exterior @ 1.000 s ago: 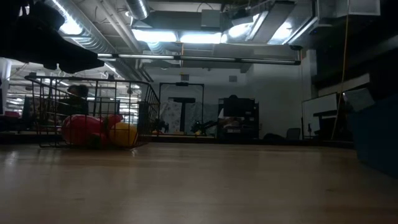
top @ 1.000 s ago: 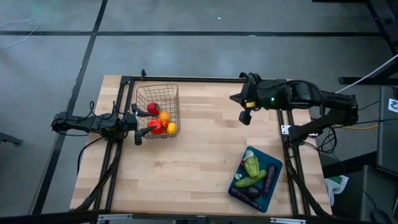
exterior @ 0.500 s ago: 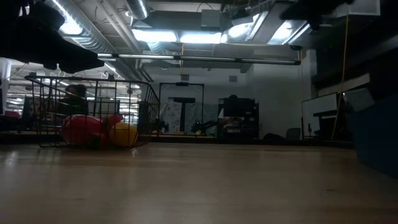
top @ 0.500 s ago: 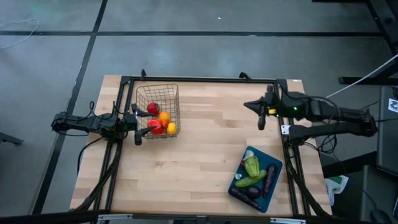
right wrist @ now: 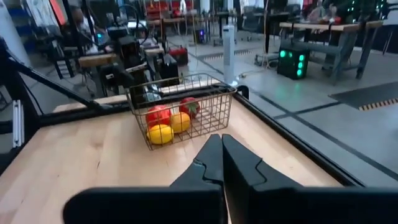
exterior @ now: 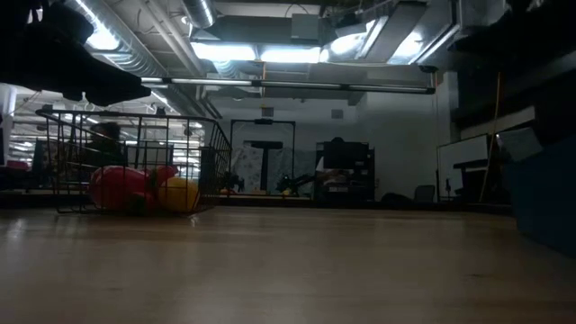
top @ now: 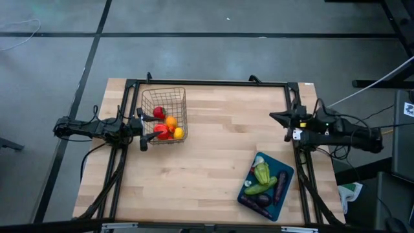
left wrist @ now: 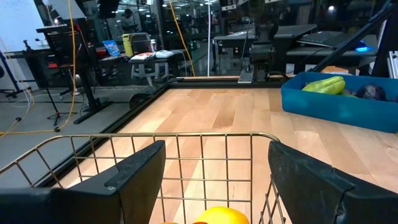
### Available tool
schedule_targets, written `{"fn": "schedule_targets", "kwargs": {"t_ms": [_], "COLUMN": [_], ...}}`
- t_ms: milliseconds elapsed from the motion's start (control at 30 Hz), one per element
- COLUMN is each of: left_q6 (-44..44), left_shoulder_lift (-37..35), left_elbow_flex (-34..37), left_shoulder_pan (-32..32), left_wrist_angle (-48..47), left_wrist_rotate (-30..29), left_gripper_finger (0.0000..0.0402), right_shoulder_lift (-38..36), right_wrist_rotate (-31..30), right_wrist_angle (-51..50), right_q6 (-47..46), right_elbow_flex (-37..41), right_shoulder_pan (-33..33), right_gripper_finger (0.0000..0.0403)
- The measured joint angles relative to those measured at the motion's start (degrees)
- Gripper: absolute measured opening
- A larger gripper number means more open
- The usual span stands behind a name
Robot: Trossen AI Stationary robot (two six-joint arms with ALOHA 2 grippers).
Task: Sort produce into baskets
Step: Return to Home Position
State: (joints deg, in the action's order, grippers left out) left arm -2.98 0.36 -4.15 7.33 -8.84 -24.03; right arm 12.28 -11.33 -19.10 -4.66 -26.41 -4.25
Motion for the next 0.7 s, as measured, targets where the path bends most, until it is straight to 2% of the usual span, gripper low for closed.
{"fn": "schedule_targets", "kwargs": {"t_ms": [333,533,700], "left_q6": [0.0,0.0,0.0], "left_shoulder_lift": [0.0,0.0,0.0], "left_elbow_flex": [0.0,0.0,0.0], "left_shoulder_pan": [0.0,0.0,0.0], "left_wrist_angle": [0.0,0.0,0.0], "left_wrist_rotate": [0.0,0.0,0.0], "left_gripper_finger": [0.0281,0.0281,0.0281], "right_shoulder_lift": [-11.6,-12.1,-12.1], "right_wrist_rotate": [2.1,5.1,6.5], "right_wrist_angle": [2.5,2.9,7.6], "right_q6": [-2.6,-4.3,-4.3], "right_elbow_flex": [8.2,10.8,13.8], "right_shoulder_pan": [0.1,0.1,0.1], "right_gripper_finger": [0.0001,0.0001,0.0001]}}
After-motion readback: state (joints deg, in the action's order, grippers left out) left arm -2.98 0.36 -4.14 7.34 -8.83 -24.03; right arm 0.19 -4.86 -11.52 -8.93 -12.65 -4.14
